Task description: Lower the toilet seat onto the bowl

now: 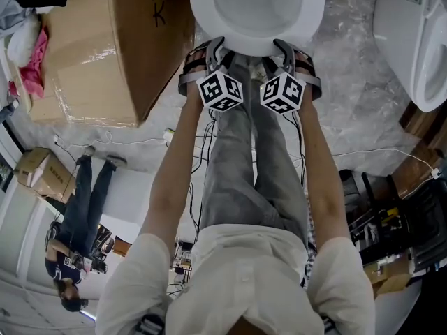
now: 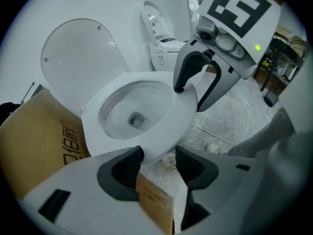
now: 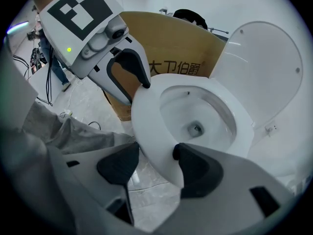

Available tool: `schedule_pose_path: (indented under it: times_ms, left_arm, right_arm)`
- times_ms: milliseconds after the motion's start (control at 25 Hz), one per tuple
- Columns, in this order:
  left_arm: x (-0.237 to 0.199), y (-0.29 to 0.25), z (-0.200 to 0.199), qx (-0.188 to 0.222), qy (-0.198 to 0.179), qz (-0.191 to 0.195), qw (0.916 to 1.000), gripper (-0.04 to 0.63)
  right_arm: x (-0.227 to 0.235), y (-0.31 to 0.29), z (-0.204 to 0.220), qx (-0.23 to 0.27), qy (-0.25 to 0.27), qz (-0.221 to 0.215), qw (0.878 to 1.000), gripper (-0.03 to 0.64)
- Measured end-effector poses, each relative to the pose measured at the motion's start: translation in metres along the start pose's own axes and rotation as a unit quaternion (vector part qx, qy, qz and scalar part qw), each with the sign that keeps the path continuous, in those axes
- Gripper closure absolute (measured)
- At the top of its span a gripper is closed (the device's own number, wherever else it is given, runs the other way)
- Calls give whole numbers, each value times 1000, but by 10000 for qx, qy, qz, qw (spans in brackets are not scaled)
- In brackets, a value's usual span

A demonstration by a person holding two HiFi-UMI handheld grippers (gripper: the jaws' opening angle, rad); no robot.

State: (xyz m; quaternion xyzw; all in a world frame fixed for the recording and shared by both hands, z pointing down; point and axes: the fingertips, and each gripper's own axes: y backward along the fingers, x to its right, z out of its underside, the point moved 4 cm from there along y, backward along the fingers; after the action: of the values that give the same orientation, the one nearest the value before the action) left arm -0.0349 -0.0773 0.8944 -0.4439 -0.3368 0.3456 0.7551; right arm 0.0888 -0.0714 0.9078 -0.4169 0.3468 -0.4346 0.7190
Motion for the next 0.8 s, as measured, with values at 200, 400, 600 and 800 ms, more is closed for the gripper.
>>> schedule_pose_path:
  times_ms: [200,400,600,800]
  left_arm:
    - [4,-11,5,-123,26,130,9998,356]
    - [7,-23,9,-226,66,278,9993,356]
    - [8,-31,11,-313,159,475,9983,356]
    - [7,-36,12,-288,380,618,9969,368]
  right_arm:
    - [-3,-11,6,-155,35,-63,9999,350]
    - [-4,-25,12,-299,92,-74,9995,348]
    - [-5,-33,16,-401,127,-71,9991,348]
    - [-5,-39,19,-432,139,-54,9990,347]
